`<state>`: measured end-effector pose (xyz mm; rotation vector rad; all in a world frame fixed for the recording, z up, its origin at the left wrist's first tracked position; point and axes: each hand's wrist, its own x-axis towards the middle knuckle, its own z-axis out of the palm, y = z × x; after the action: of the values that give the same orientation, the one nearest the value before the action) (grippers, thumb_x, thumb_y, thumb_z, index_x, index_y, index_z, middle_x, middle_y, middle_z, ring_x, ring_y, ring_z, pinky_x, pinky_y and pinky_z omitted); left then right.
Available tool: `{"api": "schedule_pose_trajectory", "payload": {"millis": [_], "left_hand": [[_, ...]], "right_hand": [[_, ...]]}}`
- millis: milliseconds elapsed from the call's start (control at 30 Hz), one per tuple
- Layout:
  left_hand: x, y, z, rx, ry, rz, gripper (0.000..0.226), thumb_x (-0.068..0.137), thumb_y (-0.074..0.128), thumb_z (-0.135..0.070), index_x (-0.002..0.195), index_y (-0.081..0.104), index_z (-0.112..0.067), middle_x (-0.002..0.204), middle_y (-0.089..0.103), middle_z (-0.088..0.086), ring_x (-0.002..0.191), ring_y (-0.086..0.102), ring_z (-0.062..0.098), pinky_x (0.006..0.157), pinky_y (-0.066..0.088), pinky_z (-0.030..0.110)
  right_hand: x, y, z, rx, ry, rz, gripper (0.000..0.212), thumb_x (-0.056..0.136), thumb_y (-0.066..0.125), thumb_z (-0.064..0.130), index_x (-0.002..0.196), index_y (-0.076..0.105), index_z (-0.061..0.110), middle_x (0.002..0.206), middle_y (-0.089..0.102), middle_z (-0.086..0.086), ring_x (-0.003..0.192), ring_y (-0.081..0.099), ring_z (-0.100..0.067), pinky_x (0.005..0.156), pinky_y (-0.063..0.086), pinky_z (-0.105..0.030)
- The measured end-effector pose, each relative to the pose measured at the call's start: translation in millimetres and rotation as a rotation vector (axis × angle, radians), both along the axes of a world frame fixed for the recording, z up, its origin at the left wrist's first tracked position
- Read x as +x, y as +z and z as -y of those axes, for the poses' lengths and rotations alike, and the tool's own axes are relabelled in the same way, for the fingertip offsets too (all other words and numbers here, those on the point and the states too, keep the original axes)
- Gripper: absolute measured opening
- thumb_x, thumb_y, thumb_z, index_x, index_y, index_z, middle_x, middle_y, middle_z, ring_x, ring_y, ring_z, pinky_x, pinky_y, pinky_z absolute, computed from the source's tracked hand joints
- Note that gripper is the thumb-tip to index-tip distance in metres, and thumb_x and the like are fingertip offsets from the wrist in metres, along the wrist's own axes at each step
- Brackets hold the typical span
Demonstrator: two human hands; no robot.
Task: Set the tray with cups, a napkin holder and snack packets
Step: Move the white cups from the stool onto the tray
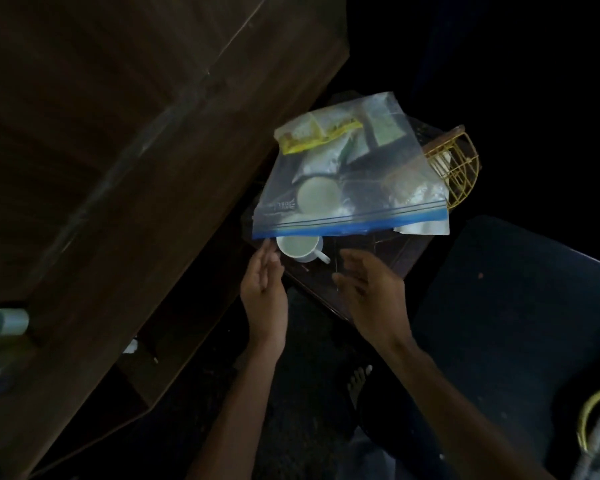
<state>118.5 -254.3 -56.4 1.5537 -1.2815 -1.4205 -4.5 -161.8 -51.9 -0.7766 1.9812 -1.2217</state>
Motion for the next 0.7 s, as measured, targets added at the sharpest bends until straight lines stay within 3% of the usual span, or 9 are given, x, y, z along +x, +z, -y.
{"api": "schedule_pose_trajectory", "payload": {"millis": [367,533,700], "left_hand": [[0,-15,7,-0.007,-0.062,-0.006,0.037,0.106,0.052,-0.025,0.141,0.059,-0.017,0.136,0.067,-0.002,0.125,0.063,0.007,0.107,0.050,0.034],[0,-11,1,-0.007,-0.042,-0.006,0.037,0.106,0.052,-0.024,0.142,0.058,-0.018,0.136,0.067,-0.004,0.122,0.064,0.003,0.105,0.052,0.034],[1,-7,-14,-0.005,-0.003,-0.021,0.036,0.105,0.053,-0.020,0.141,0.059,-0.017,0.136,0.067,-0.005,0.126,0.062,0.007,0.108,0.050,0.040]], "right_hand": [[8,-16,23,-0.059,0.016,0.040,0.027,0.087,0.071,0.000,0.113,0.070,0.006,0.100,0.072,0.007,0.090,0.064,0.018,0.079,0.049,-0.004],[10,-19,23,-0.057,0.012,0.003,0.015,0.090,0.069,0.009,0.105,0.072,0.012,0.092,0.073,0.010,0.088,0.068,0.004,0.075,0.052,-0.009],[13,-19,9,-0.083,0.014,-0.006,0.014,0.090,0.069,0.010,0.104,0.072,0.013,0.090,0.072,0.013,0.089,0.068,0.004,0.073,0.052,-0.008]]}}
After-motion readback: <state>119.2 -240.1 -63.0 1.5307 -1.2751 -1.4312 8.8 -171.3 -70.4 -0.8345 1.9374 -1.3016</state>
